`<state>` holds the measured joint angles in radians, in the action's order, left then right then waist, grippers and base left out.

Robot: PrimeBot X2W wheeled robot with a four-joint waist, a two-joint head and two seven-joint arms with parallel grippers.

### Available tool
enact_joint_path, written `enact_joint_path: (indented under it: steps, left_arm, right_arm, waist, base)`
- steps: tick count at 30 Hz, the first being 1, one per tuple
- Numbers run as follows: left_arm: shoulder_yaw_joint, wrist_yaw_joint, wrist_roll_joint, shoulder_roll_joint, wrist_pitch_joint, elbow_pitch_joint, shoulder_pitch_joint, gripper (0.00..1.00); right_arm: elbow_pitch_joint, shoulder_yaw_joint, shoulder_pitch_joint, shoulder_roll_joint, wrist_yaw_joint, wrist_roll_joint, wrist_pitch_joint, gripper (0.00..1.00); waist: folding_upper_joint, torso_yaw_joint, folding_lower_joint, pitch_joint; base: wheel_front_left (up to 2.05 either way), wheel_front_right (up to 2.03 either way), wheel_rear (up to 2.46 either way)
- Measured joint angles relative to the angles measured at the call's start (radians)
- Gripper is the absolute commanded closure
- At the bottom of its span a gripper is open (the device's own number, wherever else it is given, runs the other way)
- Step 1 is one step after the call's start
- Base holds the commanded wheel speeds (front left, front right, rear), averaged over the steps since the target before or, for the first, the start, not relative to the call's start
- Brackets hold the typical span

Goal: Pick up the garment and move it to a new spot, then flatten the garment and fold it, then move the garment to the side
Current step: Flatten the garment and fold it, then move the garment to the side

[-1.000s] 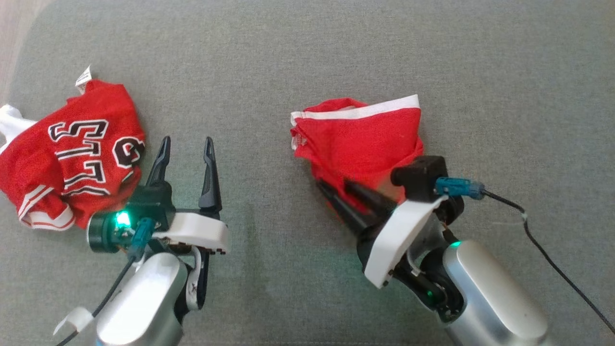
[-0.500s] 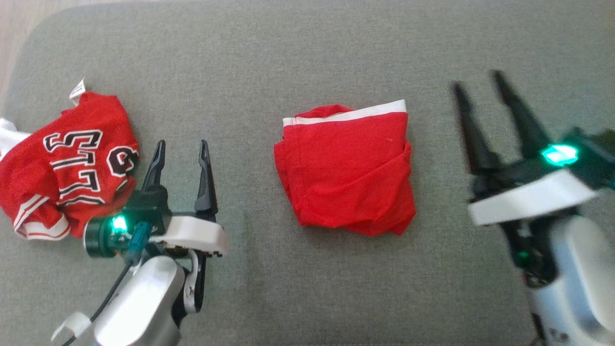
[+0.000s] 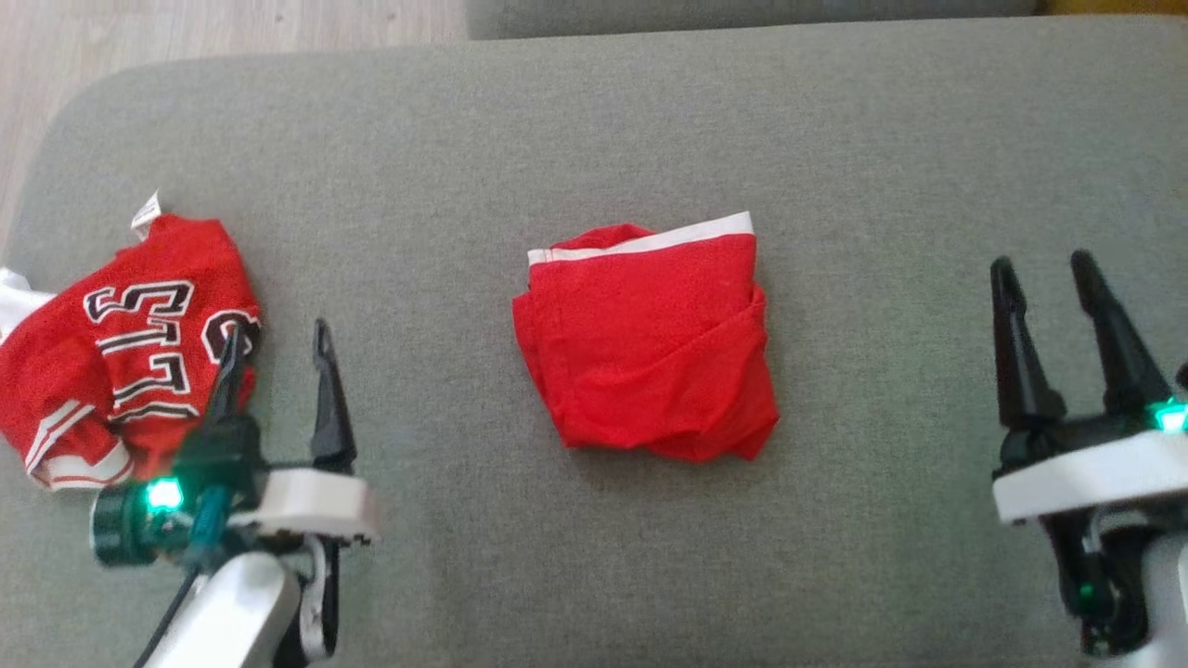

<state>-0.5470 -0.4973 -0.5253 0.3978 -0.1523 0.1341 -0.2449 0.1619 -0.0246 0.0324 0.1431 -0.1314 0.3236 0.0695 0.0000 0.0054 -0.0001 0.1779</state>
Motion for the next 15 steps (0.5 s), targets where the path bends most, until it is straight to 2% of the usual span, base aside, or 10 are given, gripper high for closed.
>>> enact_joint_path:
  steps: [7, 15]
  left_arm:
    - [0.005, -0.057, 0.004, 0.061, 0.021, -0.114, 0.112, 0.00]
    - [-0.018, -0.085, 0.027, 0.095, 0.068, -0.209, 0.190, 0.00]
  right_arm:
    - [0.032, 0.014, -0.062, -0.018, 0.000, -0.018, 0.032, 0.00]
    - [0.053, 0.018, -0.145, -0.046, 0.000, -0.035, 0.057, 0.00]
  waist:
    - [0.0000, -0.007, 0.0000, -0.031]
    - [0.0000, -0.021, 0.0000, -0.078]
  base:
    - [0.00, 0.00, 0.00]
    - [0.00, 0.00, 0.00]
